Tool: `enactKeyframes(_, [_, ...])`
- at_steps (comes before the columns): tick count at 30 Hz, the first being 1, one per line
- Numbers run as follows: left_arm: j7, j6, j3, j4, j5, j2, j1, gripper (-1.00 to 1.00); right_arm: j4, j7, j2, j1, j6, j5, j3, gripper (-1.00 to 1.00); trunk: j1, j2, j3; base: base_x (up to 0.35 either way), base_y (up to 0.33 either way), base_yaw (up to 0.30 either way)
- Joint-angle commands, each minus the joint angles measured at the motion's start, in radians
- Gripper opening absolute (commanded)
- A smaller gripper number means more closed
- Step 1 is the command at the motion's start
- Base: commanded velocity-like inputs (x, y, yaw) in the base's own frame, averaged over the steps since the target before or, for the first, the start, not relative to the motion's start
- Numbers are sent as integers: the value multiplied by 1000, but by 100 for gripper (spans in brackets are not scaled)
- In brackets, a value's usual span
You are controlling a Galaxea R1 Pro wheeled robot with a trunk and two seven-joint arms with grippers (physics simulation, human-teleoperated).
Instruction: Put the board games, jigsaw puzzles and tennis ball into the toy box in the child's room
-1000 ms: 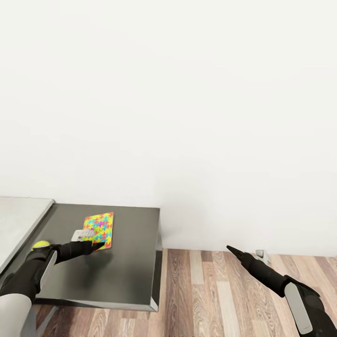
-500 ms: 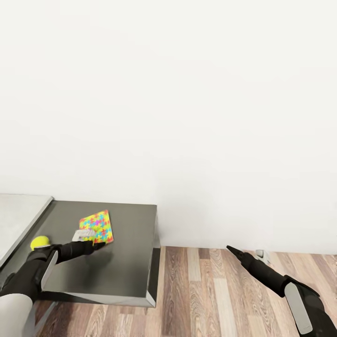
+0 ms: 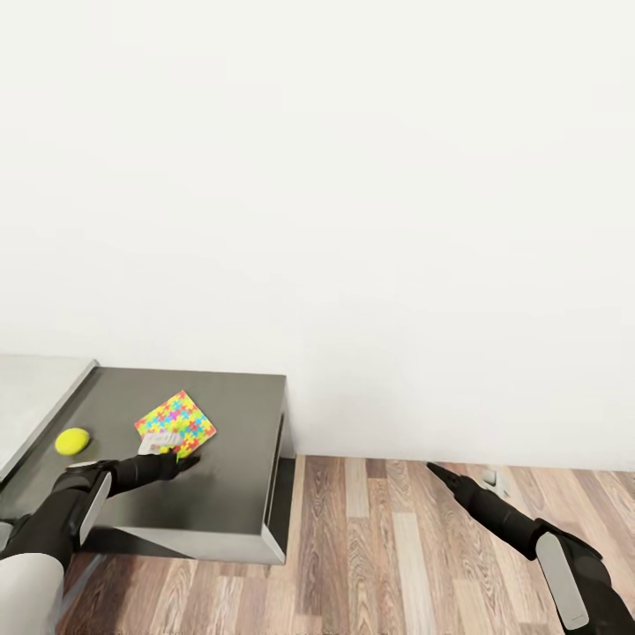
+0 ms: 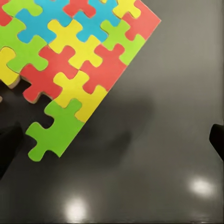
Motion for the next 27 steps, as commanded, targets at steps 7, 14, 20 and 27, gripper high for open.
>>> enactKeyframes(7, [-8,6,4,-1,-6,-1,-1,100,0,2,1,-1,7,-4,-2,100,0,-2,-2,-120,-44,0])
enactKeyframes(14, [-11,7,4,-23,-2,0,-1,100,0,2,1,-1,7,-4,-1,100,0,-2,-1,-48,-8,-2])
enactKeyframes(20, [-15,15,9,-90,4,4,-1,100,0,2,1,-1,7,-4,-1,100,0,-2,5,-10,0,-57])
enactKeyframes(27, [-15,24,14,-126,8,8,-1,100,0,2,0,-1,7,-4,0,100,0,-2,15,80,123,-78])
